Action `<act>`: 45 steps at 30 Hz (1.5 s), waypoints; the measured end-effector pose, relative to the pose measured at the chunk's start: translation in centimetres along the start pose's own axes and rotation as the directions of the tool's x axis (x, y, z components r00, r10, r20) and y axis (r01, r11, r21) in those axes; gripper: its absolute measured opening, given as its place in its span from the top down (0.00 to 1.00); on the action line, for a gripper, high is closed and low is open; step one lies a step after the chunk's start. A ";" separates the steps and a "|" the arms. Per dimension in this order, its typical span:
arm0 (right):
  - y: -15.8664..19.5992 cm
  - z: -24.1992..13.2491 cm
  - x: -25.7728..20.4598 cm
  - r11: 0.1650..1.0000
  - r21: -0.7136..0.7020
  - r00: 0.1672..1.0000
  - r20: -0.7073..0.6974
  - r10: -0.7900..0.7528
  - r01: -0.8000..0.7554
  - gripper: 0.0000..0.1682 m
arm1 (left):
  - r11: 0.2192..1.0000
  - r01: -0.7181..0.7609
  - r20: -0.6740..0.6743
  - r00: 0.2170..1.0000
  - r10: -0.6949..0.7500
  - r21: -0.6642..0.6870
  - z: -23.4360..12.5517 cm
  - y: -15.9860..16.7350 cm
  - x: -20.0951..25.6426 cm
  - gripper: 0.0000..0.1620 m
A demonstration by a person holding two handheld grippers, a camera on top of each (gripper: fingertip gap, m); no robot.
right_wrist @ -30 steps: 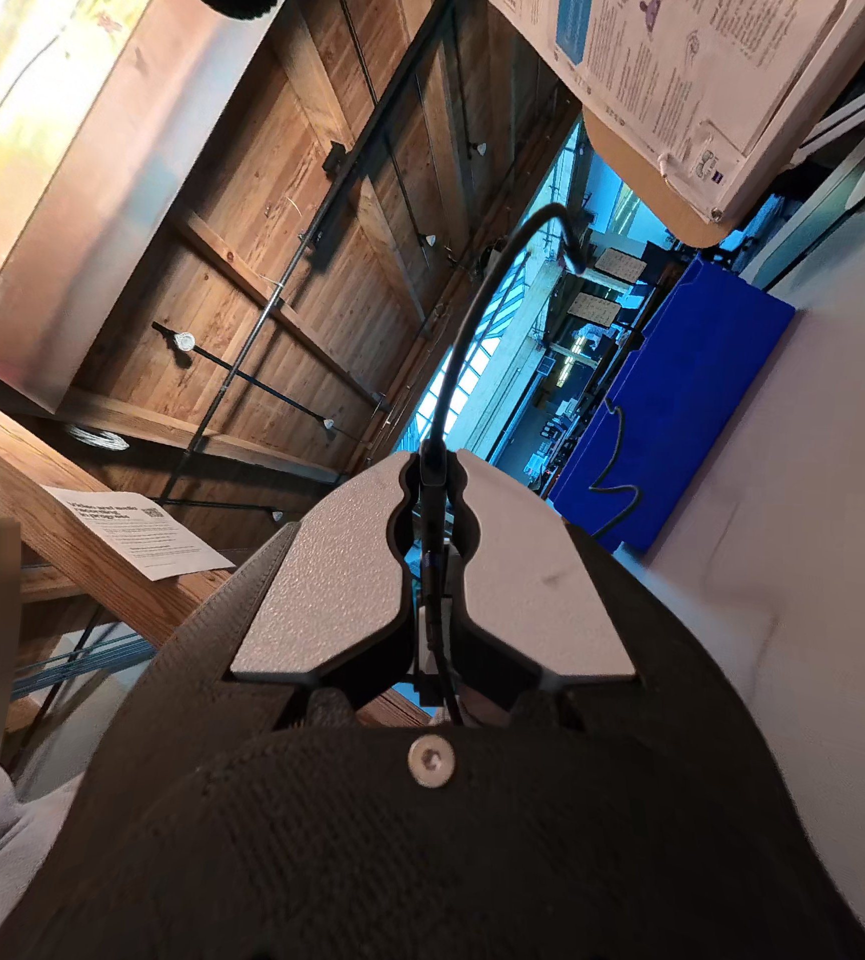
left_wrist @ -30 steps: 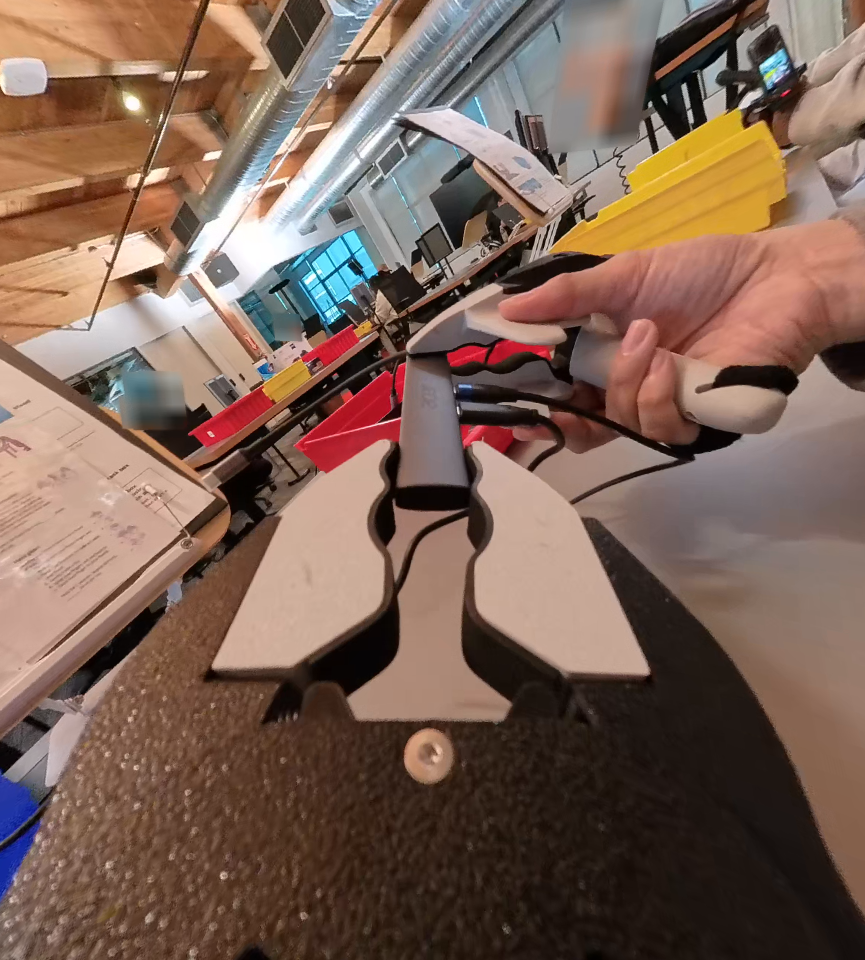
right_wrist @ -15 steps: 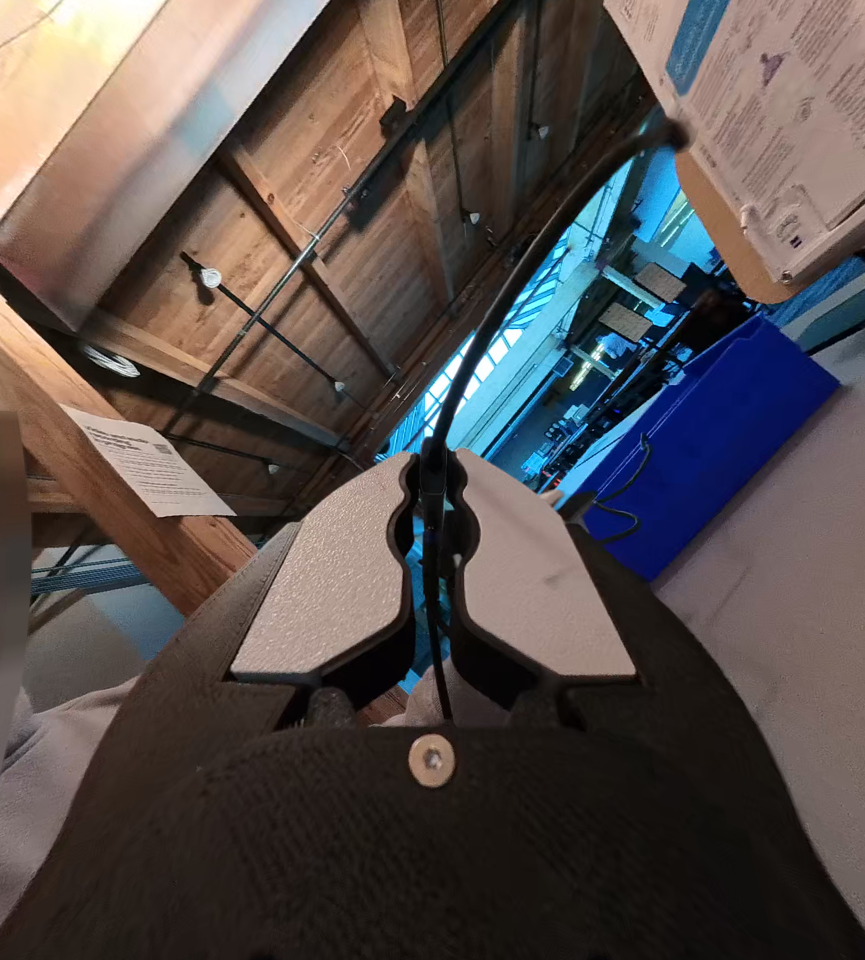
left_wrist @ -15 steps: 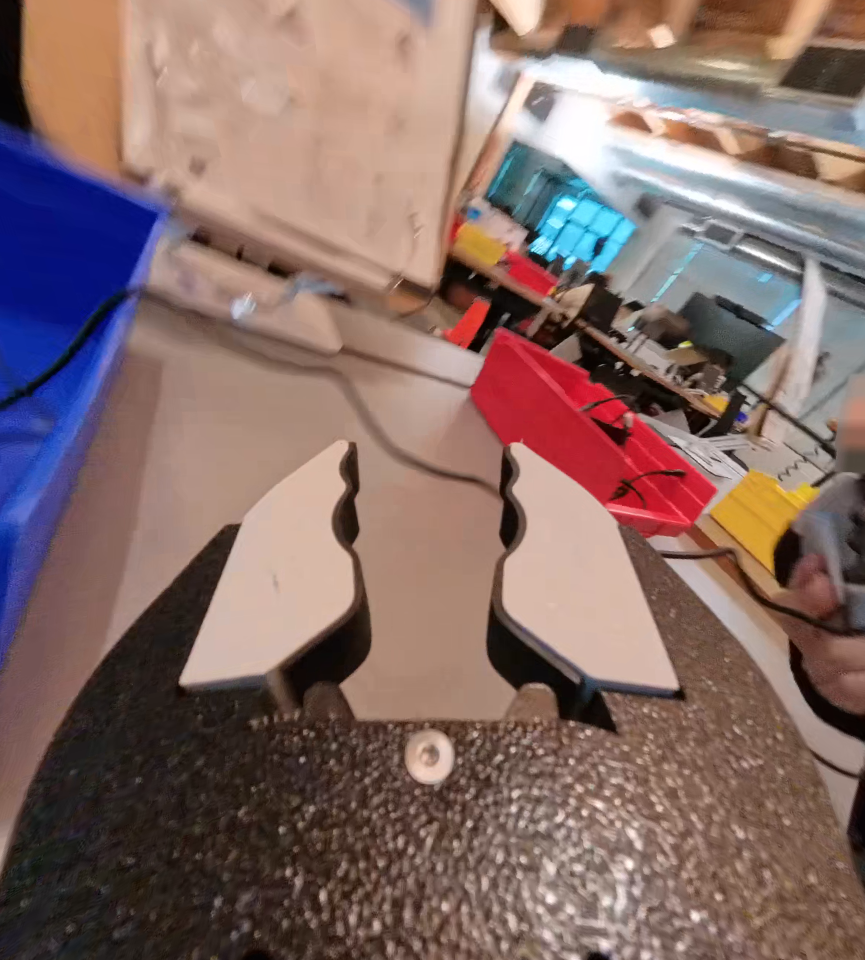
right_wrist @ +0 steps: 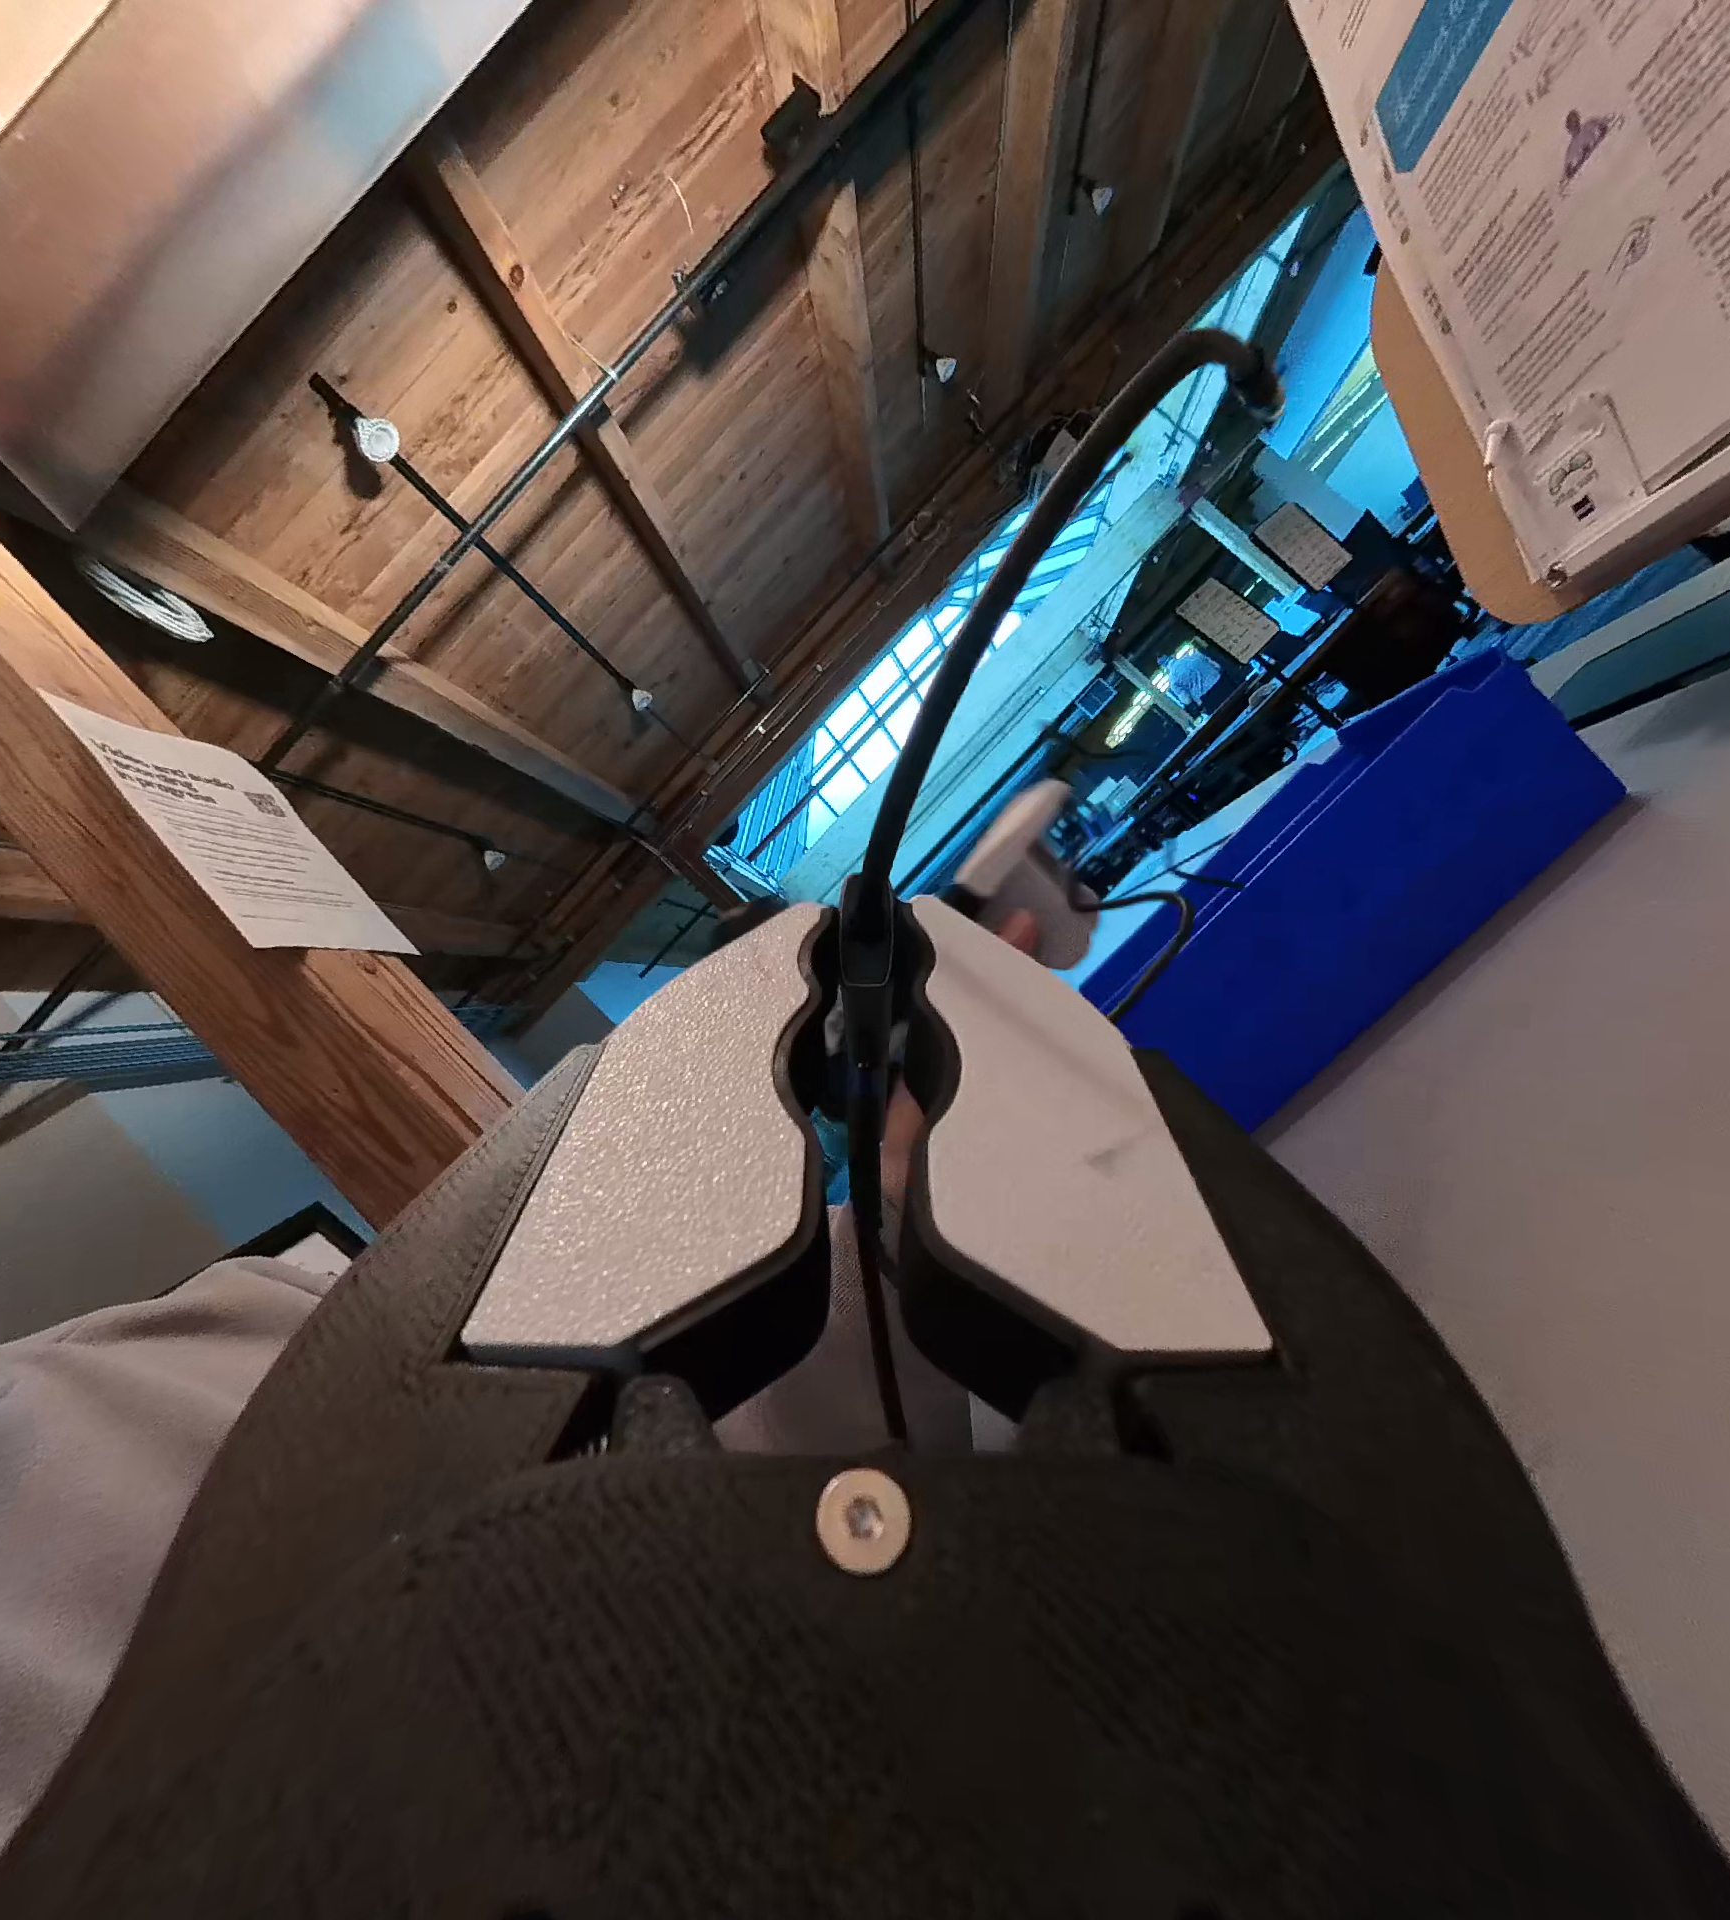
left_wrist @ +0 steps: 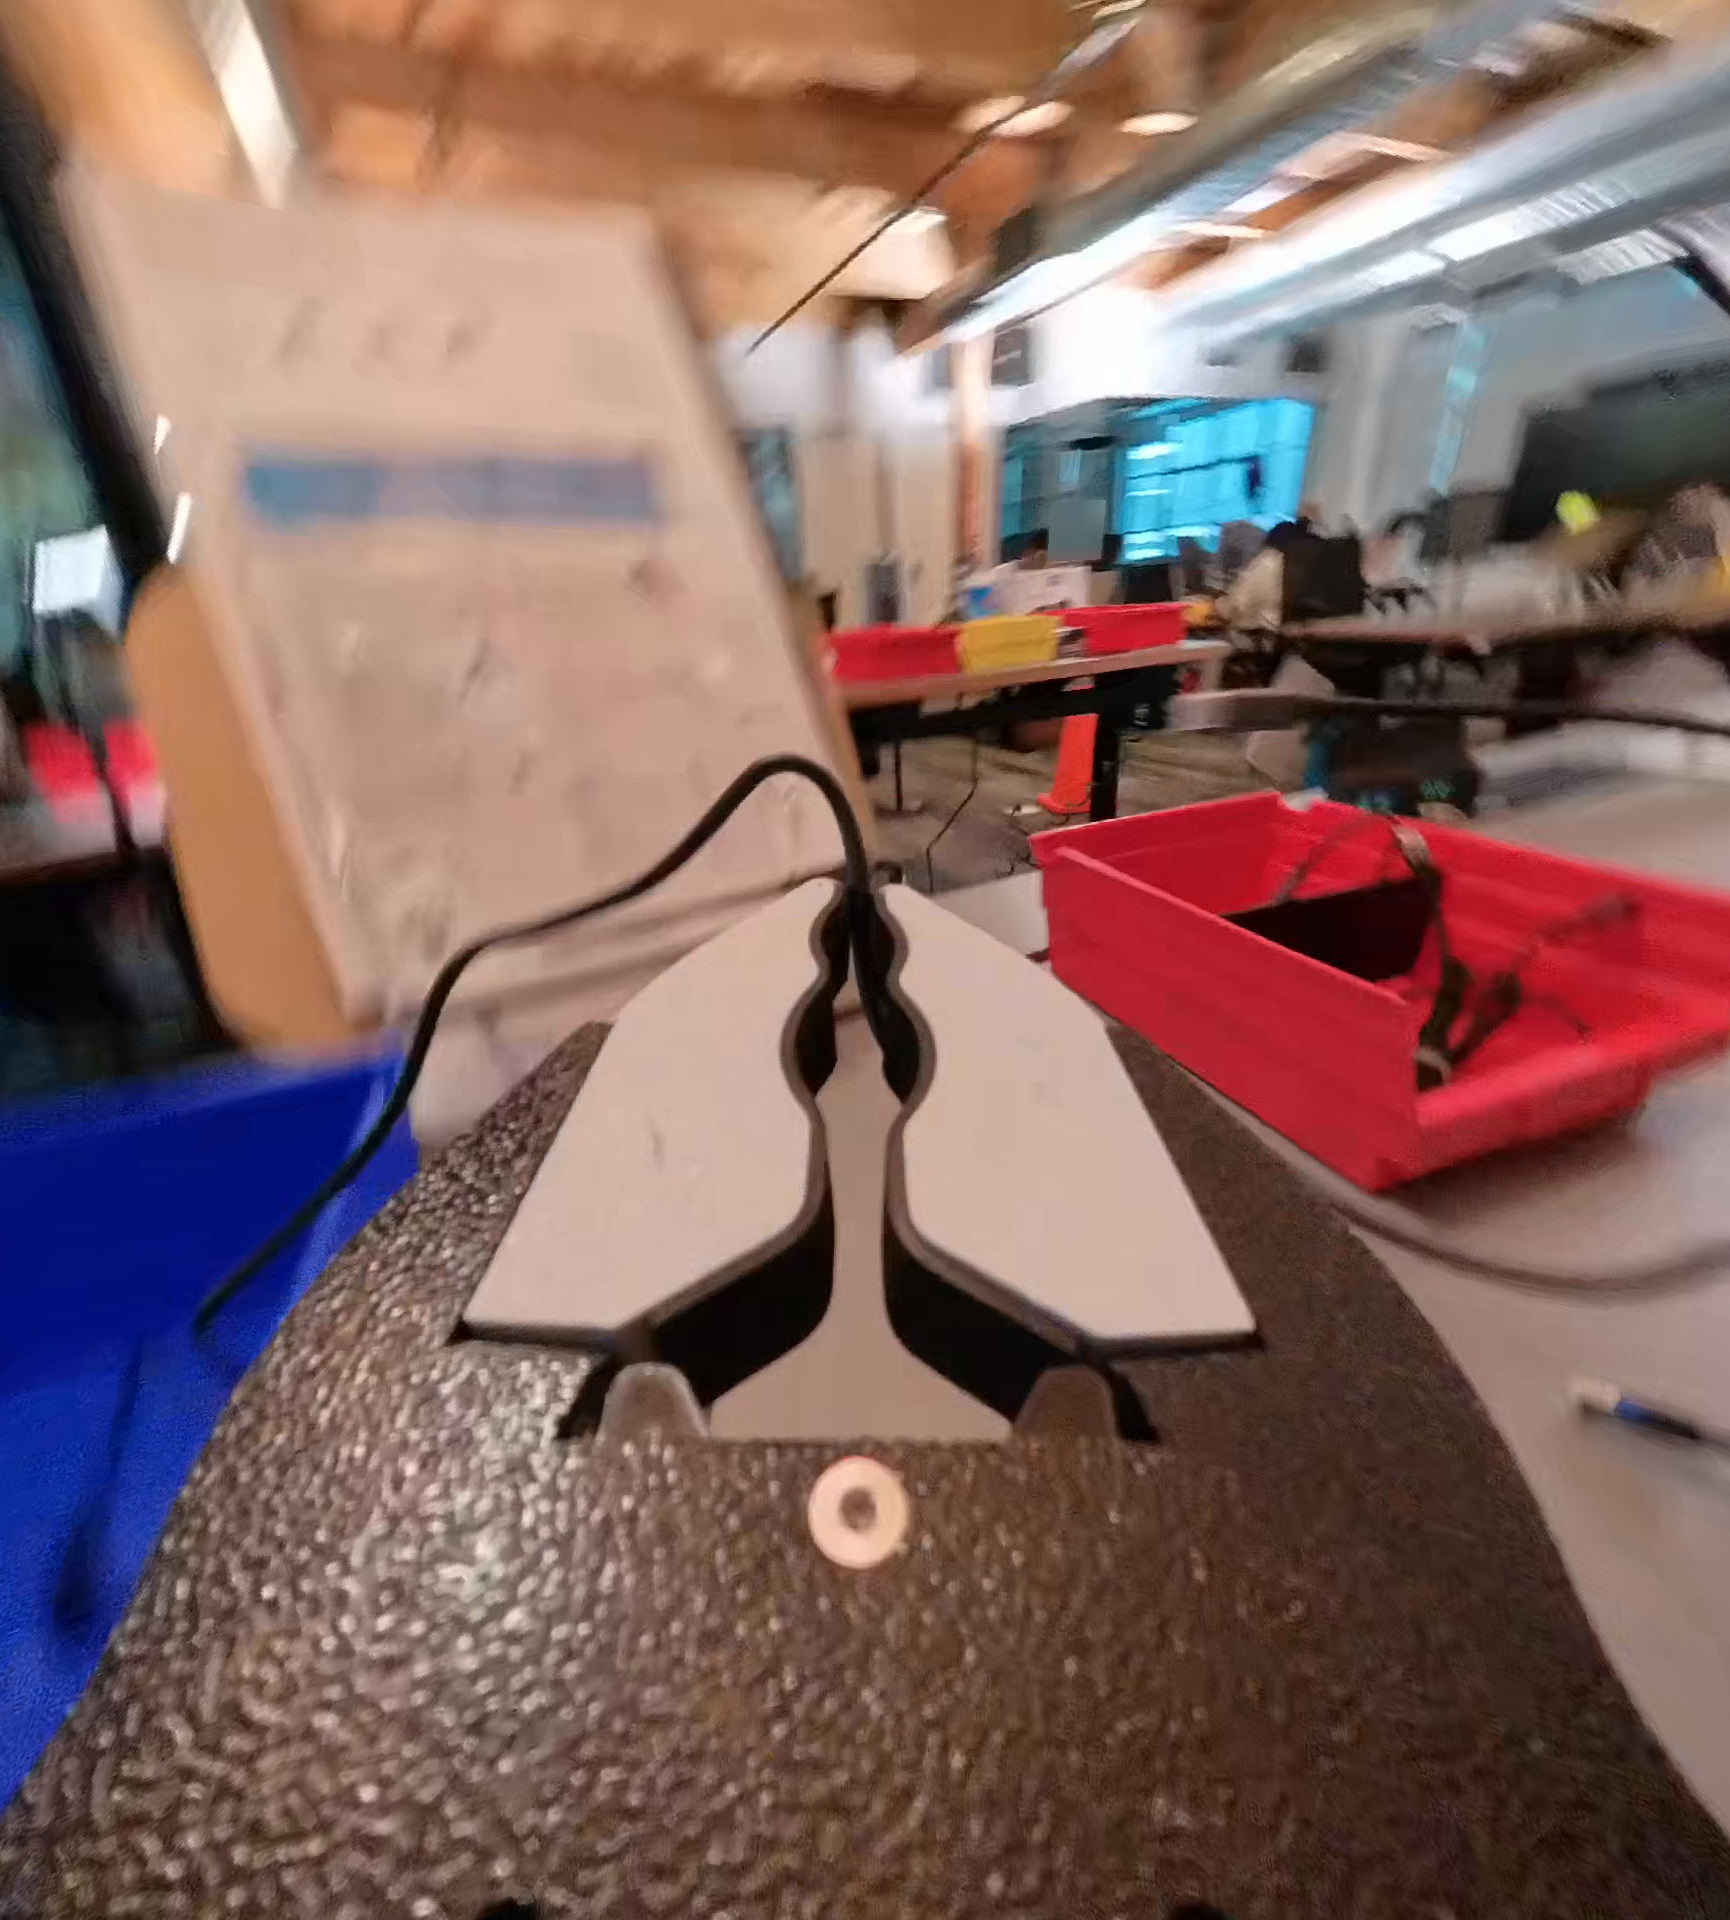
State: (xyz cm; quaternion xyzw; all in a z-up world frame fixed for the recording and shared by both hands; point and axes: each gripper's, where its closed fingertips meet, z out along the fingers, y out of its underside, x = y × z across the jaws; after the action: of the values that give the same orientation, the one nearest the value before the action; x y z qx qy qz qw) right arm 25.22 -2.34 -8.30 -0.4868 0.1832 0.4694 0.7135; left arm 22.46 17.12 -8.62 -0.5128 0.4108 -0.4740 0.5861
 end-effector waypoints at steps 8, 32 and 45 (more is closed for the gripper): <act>-1.0 -1.1 0.4 1.000 0.023 1.000 -0.020 -0.018 0.018 0.94 | 0.963 -0.267 -0.444 0.868 0.222 -0.039 -1.1 1.2 11.3 0.98; -0.4 -1.8 4.3 0.979 0.080 0.980 -0.056 0.190 -0.185 0.94 | 0.928 -0.366 -0.616 0.716 0.329 0.070 -7.5 6.5 14.2 0.64; 1.4 -0.6 4.7 0.973 0.045 0.973 -0.043 0.228 -0.227 0.94 | 0.887 -0.431 -0.456 0.764 0.457 0.166 -6.2 6.2 15.4 0.85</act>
State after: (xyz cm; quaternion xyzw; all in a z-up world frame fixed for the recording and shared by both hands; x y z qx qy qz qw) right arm 26.41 -0.45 -12.69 -0.4594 0.2642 0.5325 0.6600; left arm 20.53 0.93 -15.58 -0.2509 0.6409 -0.4449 0.5730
